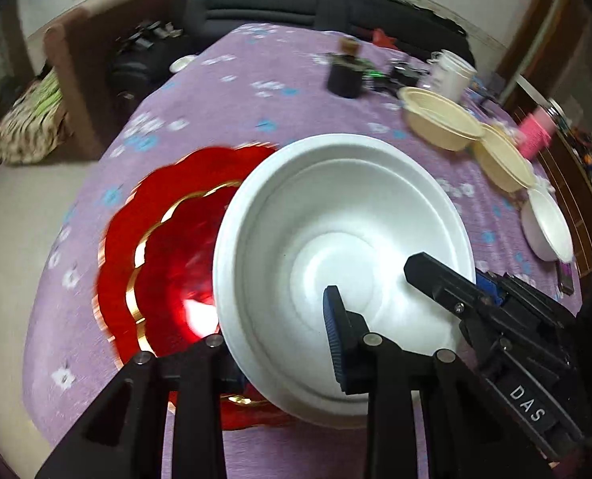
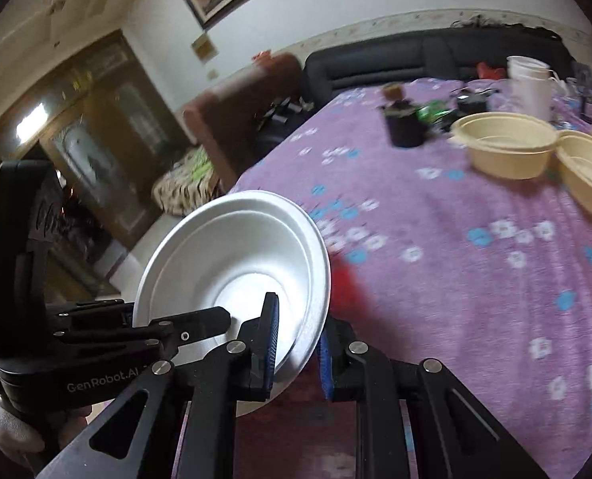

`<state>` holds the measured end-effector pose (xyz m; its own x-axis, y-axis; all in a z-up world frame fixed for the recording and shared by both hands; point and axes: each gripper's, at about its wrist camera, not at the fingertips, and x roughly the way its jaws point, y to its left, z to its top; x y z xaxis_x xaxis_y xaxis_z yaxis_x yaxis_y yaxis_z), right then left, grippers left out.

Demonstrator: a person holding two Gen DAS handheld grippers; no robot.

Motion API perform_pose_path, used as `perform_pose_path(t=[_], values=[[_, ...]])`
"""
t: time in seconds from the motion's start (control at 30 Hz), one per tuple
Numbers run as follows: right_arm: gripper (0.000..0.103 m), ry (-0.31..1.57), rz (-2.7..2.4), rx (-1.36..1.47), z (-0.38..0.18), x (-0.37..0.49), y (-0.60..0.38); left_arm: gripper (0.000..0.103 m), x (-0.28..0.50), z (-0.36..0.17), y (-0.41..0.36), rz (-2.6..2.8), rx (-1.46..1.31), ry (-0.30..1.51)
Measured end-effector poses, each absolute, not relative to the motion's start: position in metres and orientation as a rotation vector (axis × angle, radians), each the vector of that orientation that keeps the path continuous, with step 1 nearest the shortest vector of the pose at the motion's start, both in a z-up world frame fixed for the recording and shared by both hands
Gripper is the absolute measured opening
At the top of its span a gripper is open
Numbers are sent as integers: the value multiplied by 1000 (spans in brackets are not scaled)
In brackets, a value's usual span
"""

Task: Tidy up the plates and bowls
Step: 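Lower the white foam plate onto the red plates and open the left gripper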

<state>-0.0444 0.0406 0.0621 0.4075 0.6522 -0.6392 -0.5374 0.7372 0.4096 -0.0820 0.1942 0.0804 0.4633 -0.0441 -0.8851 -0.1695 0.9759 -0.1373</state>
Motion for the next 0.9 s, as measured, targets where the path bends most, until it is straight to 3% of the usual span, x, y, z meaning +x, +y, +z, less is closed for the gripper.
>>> perform_pose_path(t=[0.27,0.53,0.63,0.9], values=[[20,949,729,70,41,-44,88,34,-85,56,236,133,-286,1121],[20,918,675,-32,33,-48,109,56,-86,53,257,158,-282,1072],[21,894,654,-53,33,-46,109,58,-92,59,266,155,-318,1048],[35,816,638,-34,55,-55,98,67,-122,94,266,175,-335,941]])
